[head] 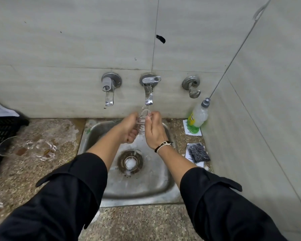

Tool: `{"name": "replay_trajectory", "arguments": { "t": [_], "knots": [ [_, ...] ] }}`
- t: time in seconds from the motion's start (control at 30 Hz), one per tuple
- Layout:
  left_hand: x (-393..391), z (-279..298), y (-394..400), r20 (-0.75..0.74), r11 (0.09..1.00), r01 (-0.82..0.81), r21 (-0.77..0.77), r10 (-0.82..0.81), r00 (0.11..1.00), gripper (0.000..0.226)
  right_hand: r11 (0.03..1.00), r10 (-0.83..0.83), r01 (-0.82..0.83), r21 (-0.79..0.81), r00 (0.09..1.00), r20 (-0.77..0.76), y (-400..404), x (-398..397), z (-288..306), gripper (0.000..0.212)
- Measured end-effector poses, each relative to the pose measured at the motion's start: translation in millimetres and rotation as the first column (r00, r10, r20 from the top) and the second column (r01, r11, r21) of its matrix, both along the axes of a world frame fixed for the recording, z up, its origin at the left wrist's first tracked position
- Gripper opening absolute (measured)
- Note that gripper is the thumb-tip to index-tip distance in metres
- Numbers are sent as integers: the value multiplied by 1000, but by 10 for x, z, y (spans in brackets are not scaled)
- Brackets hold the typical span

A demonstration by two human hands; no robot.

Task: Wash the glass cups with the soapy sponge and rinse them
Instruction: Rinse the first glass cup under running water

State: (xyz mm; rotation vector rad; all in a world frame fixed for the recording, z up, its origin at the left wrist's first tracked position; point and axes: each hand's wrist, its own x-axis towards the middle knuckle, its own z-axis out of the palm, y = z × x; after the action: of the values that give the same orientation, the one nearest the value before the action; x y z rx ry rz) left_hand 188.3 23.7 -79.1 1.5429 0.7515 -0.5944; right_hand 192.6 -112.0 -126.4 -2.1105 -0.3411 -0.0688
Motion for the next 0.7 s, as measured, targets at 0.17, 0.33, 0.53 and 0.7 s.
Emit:
{"name": "replay_trajectory", "arguments": {
  "t": [0.17, 0.33, 0.53, 0.7],
  "knots": [
    [-185, -220, -259, 674, 764, -325, 558, -189, 714, 47, 724, 282, 494, 481, 425, -860, 92, 155, 225, 44],
    [-210, -289, -313, 789, 778, -383, 498, -223, 573, 40, 604, 433, 550, 577, 382, -817, 36, 119, 317, 51],
    [-151, -241, -394, 826, 781, -502, 371, -32, 562, 25, 460, 397, 698, 549, 391, -830, 139, 86, 135, 47],
    [-25, -121, -265, 538, 873, -295, 388, 45, 842, 21, 809, 115, 407, 424, 597, -794, 119, 20, 246, 37]
  ]
}}
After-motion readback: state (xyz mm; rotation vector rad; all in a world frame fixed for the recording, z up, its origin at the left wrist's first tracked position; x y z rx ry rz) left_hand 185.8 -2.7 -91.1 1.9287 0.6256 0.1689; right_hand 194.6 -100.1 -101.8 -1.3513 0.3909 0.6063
